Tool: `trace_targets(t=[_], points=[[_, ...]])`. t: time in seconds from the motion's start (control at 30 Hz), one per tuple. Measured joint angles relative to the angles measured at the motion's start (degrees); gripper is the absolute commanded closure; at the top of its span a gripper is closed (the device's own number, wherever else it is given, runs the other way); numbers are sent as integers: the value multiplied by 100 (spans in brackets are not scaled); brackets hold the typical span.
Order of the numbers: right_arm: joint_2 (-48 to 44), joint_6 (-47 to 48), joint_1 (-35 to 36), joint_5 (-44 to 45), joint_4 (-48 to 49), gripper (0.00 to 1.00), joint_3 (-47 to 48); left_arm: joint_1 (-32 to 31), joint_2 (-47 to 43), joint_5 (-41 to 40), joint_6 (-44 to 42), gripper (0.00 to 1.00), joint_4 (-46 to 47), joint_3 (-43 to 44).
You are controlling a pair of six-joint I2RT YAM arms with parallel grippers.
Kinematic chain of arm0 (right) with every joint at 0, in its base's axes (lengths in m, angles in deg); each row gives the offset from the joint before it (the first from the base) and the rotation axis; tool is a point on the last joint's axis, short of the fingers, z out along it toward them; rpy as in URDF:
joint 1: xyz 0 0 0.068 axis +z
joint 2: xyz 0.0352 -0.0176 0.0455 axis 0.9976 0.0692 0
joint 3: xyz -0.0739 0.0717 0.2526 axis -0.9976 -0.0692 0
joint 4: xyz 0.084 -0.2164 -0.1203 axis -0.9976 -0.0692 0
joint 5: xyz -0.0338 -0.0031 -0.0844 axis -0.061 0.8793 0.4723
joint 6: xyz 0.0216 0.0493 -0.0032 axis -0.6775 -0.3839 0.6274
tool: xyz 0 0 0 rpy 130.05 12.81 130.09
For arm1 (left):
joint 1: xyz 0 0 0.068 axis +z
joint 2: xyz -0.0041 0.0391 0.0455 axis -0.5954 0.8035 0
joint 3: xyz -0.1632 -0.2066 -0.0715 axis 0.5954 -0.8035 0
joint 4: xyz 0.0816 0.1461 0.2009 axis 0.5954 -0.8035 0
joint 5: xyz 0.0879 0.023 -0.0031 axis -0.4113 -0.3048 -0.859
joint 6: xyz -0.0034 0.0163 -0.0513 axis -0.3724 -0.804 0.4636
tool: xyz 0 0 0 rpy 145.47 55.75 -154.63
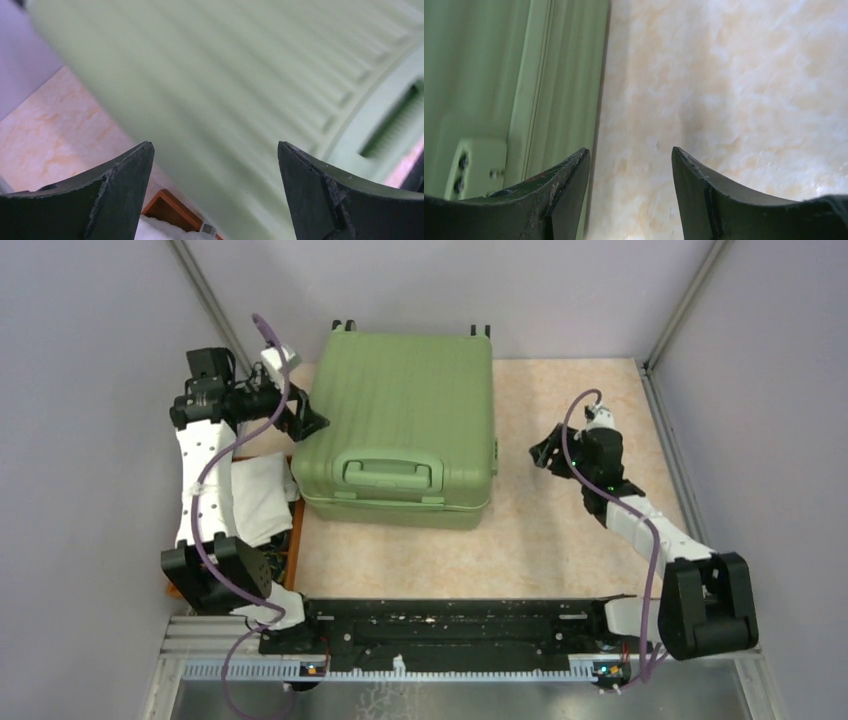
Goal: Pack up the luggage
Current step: Zip the luggage at the center of the board.
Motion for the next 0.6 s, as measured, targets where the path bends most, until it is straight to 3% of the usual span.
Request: trace_targets(t=[0.13, 0.27, 0.43, 0.6], points=[[-638, -4, 63, -612, -92, 40, -673, -706, -382, -306, -1239, 1, -1093, -81], [-946, 94, 114, -1554, 59, 42, -1198, -2208, -1213, -1034, -2037, 1, -1532, -979], [-1110, 323, 452, -2509, 483, 41, -1593, -3589, -1961, -1985, -2621, 1, -1694, -1412], [-1143, 387, 835, -2872, 914, 40, -1676, -4872, -2350, -3178, -2977, 1, -1292, -2070]])
